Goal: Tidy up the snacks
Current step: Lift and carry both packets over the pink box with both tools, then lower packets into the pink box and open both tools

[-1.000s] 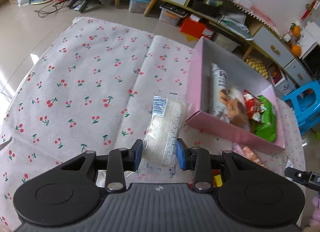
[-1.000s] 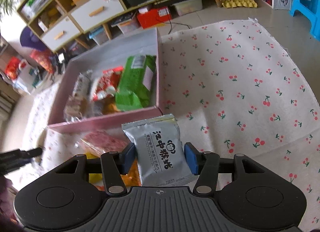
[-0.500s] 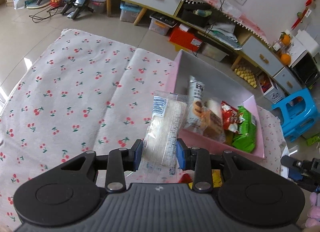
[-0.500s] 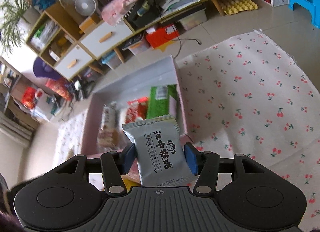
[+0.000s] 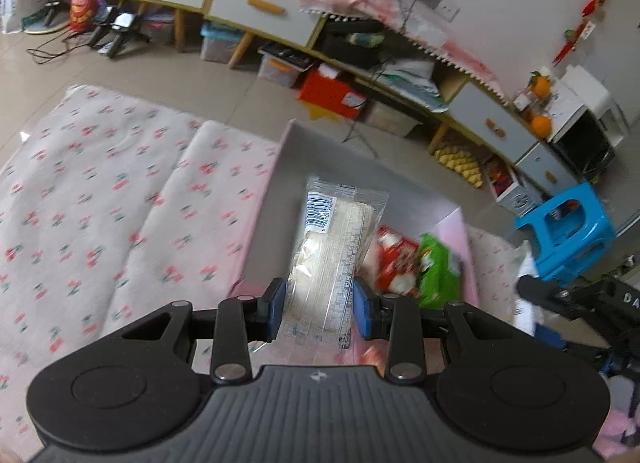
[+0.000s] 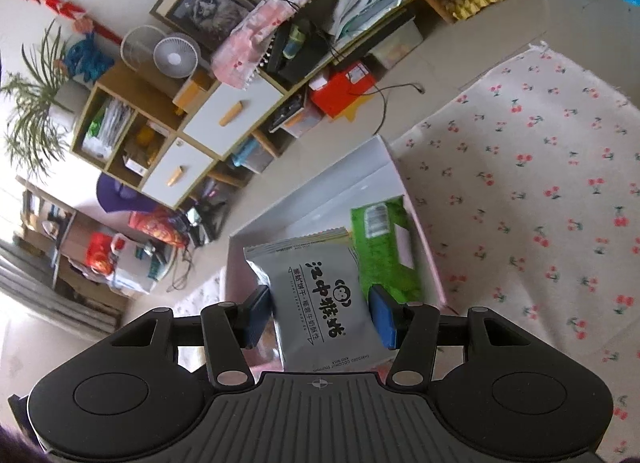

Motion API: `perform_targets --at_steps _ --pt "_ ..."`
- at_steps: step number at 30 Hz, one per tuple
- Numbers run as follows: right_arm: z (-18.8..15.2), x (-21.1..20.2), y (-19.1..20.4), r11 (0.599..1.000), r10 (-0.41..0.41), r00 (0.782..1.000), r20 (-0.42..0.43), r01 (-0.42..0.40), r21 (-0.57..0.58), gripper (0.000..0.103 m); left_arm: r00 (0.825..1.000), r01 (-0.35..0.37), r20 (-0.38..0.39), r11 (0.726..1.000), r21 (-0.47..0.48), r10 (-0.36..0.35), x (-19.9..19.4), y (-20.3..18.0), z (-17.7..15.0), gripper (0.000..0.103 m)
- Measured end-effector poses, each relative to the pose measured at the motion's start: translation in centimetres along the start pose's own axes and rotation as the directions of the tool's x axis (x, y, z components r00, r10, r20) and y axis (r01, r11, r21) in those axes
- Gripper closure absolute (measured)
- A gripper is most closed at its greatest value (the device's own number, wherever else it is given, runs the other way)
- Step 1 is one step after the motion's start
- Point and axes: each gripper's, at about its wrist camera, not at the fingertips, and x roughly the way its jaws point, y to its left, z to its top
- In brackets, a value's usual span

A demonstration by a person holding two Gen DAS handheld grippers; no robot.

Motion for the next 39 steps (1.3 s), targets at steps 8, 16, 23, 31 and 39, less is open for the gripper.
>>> perform_targets --at_steps 8,16,23,31,39 --pt "2.5 2.9 0.8 1.000 0.002 1.000 -0.007 -0.002 0.000 0.050 0.999 0.047 -0.024 0.999 0.021 -0.046 4.0 -2.0 1.8 0.071" --pt "4.8 6.5 1.6 0.995 -0.074 0.997 -0.014 0.073 -0.070 0.050 0.997 0.077 -0.015 0.996 0.044 -0.076 6.8 -2.7 2.9 0.071" --pt "5.1 8.9 1.9 0.980 -0.142 0.990 -0.015 0.138 -0.140 0.050 1.000 0.024 0.000 0.989 0.145 -0.025 8.1 -3.3 2.4 0.070" --pt "5.2 9.7 1.6 0.975 -0.153 0.988 -0.013 0.149 -0.165 0.048 1.000 -0.004 0.016 0.978 0.207 0.000 7.9 -3.2 2.3 0.071" --pt "5.5 8.7 1.9 0.983 -0.135 0.991 -0.005 0.133 -0.130 0.037 0.999 0.008 0.028 0.965 0.260 -0.016 6.7 -4.1 2.3 0.043"
